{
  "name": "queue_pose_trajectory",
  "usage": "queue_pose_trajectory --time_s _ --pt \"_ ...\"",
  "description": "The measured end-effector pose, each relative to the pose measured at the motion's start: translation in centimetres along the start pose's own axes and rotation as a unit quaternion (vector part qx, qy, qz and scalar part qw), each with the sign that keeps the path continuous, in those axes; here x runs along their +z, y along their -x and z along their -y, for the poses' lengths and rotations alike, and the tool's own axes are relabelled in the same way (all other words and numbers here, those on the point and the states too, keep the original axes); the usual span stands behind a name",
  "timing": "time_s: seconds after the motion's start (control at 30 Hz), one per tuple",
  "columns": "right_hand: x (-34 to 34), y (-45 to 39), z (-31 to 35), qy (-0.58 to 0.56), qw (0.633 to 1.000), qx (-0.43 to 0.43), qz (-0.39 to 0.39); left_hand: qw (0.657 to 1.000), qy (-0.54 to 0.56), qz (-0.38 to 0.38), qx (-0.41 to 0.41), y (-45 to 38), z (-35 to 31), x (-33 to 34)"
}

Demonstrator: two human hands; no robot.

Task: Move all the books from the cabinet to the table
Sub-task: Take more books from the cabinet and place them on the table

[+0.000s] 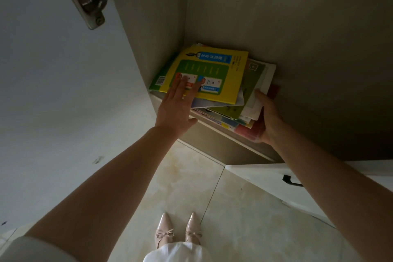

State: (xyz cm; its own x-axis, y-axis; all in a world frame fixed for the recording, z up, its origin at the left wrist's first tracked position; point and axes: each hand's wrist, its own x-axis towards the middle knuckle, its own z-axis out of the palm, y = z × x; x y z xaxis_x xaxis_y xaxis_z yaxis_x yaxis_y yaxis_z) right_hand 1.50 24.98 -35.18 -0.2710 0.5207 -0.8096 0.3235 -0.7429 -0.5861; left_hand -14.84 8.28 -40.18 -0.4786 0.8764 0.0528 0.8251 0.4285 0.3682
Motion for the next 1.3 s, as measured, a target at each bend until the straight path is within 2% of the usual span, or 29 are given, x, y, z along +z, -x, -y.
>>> queue_pose_trajectory --time_s 0.03,0.1,0.17,0.2,0.27,0.33,0.4,0.47,0.57,0.7,0.83,1.0,1.17,1.3 --pt "0.6 0.6 0.6 -0.001 1.000 -0.025 0.003 1.000 0.016 -0.009 -0.008 -0.2 0.0 -0.3" --pt "2.5 2.1 2.7 0.030 0.992 -0.109 -0.052 0.997 0.060 -0.044 -0.033 -0.7 -0.4 -1.2" --pt "5.2 4.1 5.2 0.116 0.961 -0.213 -0.134 0.987 0.116 -0.076 -0.075 -1.1 -0.9 -2.3" --pt "7.1 5.3 6.5 0.164 0.939 -0.263 -0.149 0.981 0.146 -0.090 -0.095 -1.4 -0.7 -3.3" --pt "9.9 7.1 7.8 0.206 0.917 -0.315 -0.132 0.964 0.203 -0.107 -0.131 -1.4 -0.5 -4.2" --pt "12.6 8.6 8.2 0.214 0.915 -0.332 -0.081 0.943 0.249 -0.123 -0.183 -1.2 -0.1 -5.2" --pt "15.1 9.0 8.2 0.272 0.894 -0.351 -0.058 0.922 0.279 -0.134 -0.233 -1.1 -0.1 -5.7" --pt "17.2 9.5 8.3 0.327 0.883 -0.337 -0.019 0.904 0.314 -0.146 -0.251 -1.1 -0.6 -5.7" --pt "19.1 9.7 8.6 0.336 0.905 -0.260 0.024 0.887 0.346 -0.150 -0.265 -1.0 -0.8 -5.6" --pt "18.3 9.5 8.9 0.347 0.909 -0.226 0.048 0.869 0.375 -0.166 -0.276 -0.6 -0.9 -5.9" --pt "17.6 9.7 9.3 0.323 0.915 -0.219 0.100 0.854 0.318 -0.206 -0.356 1.4 -2.3 -5.8" --pt "17.1 10.3 9.5 0.312 0.921 -0.209 0.100 0.897 0.334 -0.172 -0.235 2.3 -4.3 -4.8" --pt "16.9 10.9 9.5 0.328 0.913 -0.228 0.080 0.907 0.306 -0.184 -0.223 1.7 -4.1 -4.2" --pt "16.6 11.7 9.2 0.385 0.888 -0.238 0.083 0.939 0.266 -0.127 -0.175 1.8 -3.7 -2.9"
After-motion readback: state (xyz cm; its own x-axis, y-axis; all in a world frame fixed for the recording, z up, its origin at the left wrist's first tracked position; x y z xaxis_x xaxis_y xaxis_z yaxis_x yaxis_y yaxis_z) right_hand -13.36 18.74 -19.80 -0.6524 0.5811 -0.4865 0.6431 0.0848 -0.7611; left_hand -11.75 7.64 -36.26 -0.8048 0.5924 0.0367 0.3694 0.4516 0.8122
